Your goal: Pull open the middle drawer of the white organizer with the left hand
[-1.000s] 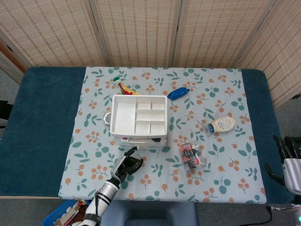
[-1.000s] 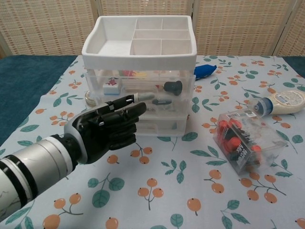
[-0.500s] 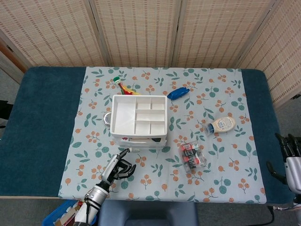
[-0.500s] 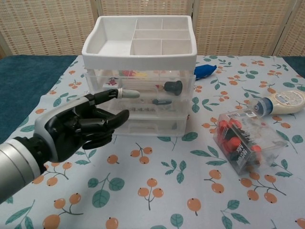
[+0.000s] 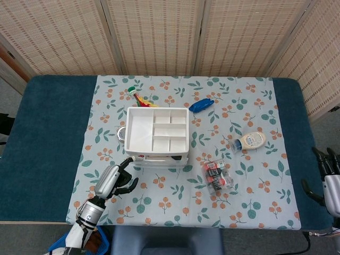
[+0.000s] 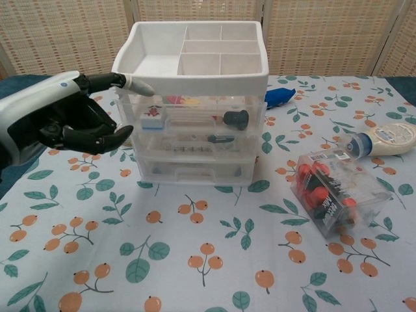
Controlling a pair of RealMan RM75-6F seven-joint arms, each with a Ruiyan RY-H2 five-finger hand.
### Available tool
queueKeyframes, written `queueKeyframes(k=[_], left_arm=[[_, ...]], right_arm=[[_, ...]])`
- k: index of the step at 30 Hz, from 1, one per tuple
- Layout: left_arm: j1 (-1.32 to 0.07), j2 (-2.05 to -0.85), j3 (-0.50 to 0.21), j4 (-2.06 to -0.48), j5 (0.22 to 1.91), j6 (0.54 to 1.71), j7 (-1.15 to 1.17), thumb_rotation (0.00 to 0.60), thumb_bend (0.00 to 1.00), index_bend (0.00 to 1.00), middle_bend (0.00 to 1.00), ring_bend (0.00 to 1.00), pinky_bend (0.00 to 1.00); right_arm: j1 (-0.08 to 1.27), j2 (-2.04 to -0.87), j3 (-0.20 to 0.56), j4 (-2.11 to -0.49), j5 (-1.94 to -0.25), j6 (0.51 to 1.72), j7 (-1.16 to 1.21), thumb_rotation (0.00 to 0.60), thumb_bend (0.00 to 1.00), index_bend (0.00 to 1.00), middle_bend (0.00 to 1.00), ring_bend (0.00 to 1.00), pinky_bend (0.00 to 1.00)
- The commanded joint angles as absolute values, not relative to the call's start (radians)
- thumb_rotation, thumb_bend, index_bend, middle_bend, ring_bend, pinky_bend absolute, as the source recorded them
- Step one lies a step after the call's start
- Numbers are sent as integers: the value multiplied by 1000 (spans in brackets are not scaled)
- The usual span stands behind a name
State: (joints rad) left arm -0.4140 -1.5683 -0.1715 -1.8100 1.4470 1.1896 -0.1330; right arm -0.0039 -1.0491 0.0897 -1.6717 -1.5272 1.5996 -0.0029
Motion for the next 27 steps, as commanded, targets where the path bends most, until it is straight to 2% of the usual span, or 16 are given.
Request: queueKeyframes(k=[1, 27], left_arm=[[-423, -1571, -175, -1808, 1443, 1192, -123, 600, 432, 238, 1000, 1000, 1000], [-482, -1666, -173, -1710, 1433, 1227, 77, 600, 432, 252, 1000, 1000, 1000]], right_arm=[[-4, -1050, 89, -1671, -1526, 1598, -3, 600, 362, 0, 145, 73, 145], [-20, -1056, 84, -1649, -1511, 1607, 23, 600, 364, 0, 145, 73, 145]])
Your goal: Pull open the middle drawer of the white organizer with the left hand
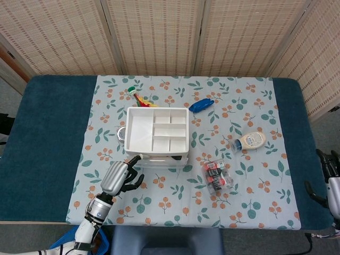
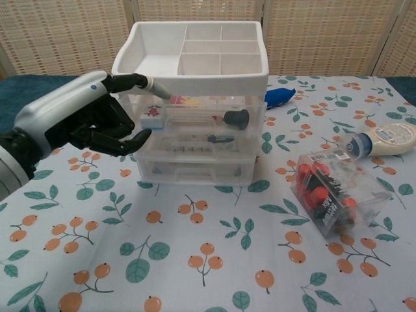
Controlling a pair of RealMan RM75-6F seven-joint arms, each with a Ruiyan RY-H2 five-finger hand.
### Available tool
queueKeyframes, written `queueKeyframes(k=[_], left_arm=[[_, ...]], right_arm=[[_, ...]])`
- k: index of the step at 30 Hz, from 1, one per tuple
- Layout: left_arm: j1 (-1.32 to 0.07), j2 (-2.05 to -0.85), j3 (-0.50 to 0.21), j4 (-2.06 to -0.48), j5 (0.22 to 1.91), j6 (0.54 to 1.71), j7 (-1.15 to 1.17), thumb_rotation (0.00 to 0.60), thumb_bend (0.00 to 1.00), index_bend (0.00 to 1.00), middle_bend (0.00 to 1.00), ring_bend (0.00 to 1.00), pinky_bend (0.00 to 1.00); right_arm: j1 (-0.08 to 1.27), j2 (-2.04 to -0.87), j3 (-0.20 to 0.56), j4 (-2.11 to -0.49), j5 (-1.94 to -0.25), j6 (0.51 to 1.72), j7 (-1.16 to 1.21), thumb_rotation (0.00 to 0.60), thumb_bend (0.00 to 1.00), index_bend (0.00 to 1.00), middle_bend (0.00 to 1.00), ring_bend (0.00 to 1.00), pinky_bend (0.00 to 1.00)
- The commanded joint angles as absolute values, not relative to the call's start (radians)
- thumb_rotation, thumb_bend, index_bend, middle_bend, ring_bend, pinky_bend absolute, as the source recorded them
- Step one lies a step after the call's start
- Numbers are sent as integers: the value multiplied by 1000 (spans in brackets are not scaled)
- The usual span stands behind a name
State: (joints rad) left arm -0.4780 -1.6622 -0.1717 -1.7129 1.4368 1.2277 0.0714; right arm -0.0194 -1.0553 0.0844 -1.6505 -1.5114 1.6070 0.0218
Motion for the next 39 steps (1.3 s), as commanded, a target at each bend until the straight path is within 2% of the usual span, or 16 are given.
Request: queueKeyframes(k=[1, 11, 25, 39], left_arm=[[-485, -1668, -173, -1709, 1429, 1223, 81, 600, 432, 252, 1000, 1000, 1000], [-512, -1686, -170, -1685, 1414, 1207, 153, 600, 432, 258, 1000, 1000, 1000], [-525, -1693, -165, -1667, 1425, 1221, 151, 600, 432, 335, 1000, 1000, 1000], [-494, -1669, -106, -1711, 1471, 1264, 149, 600, 433, 373, 1000, 1000, 1000]], right_arm=[[-21, -1056, 85, -1647, -1510, 1608, 25, 600, 364, 0, 145, 73, 145], [-26, -1059, 85, -1634, -1500, 1606, 40, 600, 364, 0, 145, 73, 145], [-29, -1067, 85, -1621, -1492, 1601, 54, 600, 366, 0, 148, 73, 145], [-27, -1072, 85, -1622, -1498, 1599, 53, 600, 366, 0, 148, 73, 145]])
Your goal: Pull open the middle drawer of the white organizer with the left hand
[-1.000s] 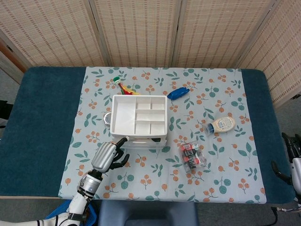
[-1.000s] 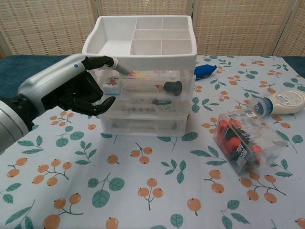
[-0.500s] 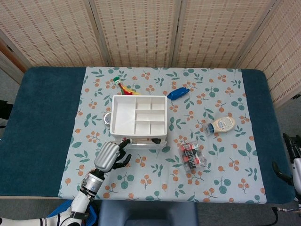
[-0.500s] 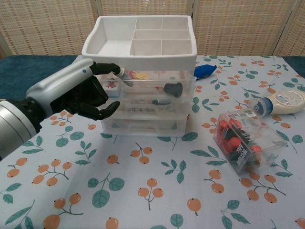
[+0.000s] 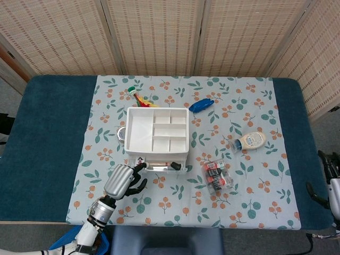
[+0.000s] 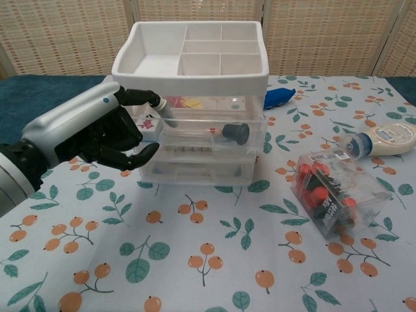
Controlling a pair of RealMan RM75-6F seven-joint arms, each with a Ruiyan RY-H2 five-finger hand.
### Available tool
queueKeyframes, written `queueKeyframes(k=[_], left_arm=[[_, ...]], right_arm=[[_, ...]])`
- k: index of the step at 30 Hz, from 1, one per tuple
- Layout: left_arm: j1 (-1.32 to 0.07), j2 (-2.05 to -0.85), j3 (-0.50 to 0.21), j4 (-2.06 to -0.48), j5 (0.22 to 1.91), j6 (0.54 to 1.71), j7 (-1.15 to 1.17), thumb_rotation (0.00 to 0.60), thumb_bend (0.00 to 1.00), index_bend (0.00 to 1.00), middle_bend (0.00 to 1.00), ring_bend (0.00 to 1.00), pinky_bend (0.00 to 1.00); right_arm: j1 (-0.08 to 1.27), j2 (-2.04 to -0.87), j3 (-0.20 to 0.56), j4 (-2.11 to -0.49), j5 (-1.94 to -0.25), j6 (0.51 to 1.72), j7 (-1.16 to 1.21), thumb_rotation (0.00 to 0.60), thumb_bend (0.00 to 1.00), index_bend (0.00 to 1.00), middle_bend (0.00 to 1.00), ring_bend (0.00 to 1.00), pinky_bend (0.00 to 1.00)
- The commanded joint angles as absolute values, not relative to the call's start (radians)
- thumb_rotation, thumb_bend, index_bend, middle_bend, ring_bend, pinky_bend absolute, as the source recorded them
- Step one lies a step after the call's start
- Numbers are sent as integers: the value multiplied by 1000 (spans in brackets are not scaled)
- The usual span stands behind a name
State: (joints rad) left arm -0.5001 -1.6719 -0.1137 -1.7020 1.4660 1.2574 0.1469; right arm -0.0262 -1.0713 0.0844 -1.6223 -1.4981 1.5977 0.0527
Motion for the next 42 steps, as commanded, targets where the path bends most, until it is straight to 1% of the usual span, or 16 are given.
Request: queueKeyframes(k=[1, 5, 28, 31, 33, 36, 38, 39, 42], left_arm=[[-491, -1668, -102, -1716, 1473, 1266, 148, 600, 432, 373, 1000, 1000, 1000], [-481, -1665, -86, -1726, 1482, 1274, 159, 600, 432, 374, 1000, 1000, 1000], [-446, -1664, -51, -1769, 1506, 1298, 198, 600, 432, 384, 1000, 1000, 1000], [-442, -1666, -51, -1772, 1508, 1302, 197, 600, 432, 418, 1000, 1000, 1000], [-439, -1667, -48, -1771, 1511, 1303, 197, 600, 432, 419, 1000, 1000, 1000], [-437, -1667, -45, -1773, 1514, 1302, 200, 600, 432, 366, 1000, 1000, 1000], [-434, -1665, -43, -1776, 1515, 1302, 201, 600, 432, 289, 1000, 1000, 1000], [-433, -1663, -42, -1779, 1517, 1303, 201, 600, 432, 274, 1000, 1000, 1000], [-428, -1657, -38, -1787, 1515, 1302, 207, 600, 432, 176, 998, 1000, 1000]], right_arm=[[-27, -1073, 84, -1622, -1498, 1599, 54, 600, 366, 0, 148, 73, 145], [-27, -1075, 82, -1620, -1499, 1597, 56, 600, 366, 0, 148, 73, 145], [-31, -1074, 79, -1614, -1508, 1601, 65, 600, 366, 0, 149, 73, 145], [-32, -1074, 79, -1614, -1510, 1603, 66, 600, 366, 0, 149, 73, 145], [-32, -1074, 79, -1613, -1510, 1603, 67, 600, 366, 0, 149, 73, 145], [-32, -1074, 79, -1612, -1512, 1603, 67, 600, 366, 0, 149, 73, 145], [-32, -1073, 79, -1612, -1512, 1604, 68, 600, 366, 0, 149, 73, 145], [-31, -1073, 79, -1612, -1513, 1604, 68, 600, 366, 0, 149, 73, 145], [-30, -1073, 79, -1612, -1513, 1602, 68, 600, 367, 0, 149, 73, 145]])
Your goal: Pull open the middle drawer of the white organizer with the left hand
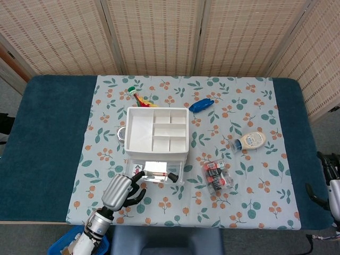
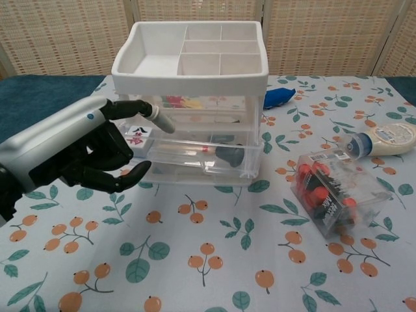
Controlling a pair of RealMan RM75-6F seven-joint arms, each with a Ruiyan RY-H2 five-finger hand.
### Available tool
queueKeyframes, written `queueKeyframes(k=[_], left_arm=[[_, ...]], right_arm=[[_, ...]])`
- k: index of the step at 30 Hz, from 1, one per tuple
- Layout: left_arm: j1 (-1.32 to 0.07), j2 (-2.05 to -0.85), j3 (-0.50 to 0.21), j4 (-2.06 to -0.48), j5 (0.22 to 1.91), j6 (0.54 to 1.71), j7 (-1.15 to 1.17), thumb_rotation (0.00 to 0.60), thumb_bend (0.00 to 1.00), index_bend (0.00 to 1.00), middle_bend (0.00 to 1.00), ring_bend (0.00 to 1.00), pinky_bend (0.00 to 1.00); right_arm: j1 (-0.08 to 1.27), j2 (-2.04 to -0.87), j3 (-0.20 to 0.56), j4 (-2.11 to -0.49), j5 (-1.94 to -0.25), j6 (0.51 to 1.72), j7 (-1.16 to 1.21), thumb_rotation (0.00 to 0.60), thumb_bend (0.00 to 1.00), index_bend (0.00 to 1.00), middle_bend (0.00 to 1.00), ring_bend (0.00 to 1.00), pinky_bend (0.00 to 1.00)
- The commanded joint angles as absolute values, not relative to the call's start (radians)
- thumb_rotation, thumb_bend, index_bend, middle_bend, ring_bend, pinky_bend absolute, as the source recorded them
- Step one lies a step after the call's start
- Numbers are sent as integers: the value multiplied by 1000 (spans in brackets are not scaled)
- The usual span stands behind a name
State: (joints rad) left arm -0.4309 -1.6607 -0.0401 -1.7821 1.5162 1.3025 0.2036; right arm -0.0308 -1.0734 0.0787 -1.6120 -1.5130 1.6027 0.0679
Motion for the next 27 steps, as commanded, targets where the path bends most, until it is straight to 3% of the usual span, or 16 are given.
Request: queueKeyframes(k=[1, 12, 18, 27], left_arm=[[-426, -1655, -37, -1790, 1513, 1303, 208, 600, 432, 156, 996, 1000, 1000], [-393, -1587, -9, -1851, 1567, 1345, 213, 600, 428, 120, 992, 1000, 1000], [-425, -1476, -26, -1856, 1672, 1351, 168, 600, 428, 236, 995, 1000, 1000], [-560, -1320, -151, -1759, 1804, 1330, 56, 600, 394, 399, 999, 1000, 1000]], right_arm=[[-30, -1074, 79, -1612, -1514, 1601, 68, 600, 367, 0, 149, 73, 145], [-30, -1069, 80, -1612, -1518, 1606, 70, 600, 367, 0, 149, 73, 145], [-26, -1041, 89, -1626, -1531, 1620, 67, 600, 367, 0, 149, 73, 145], [-8, -969, 112, -1689, -1553, 1630, 50, 600, 367, 0, 149, 73, 145]])
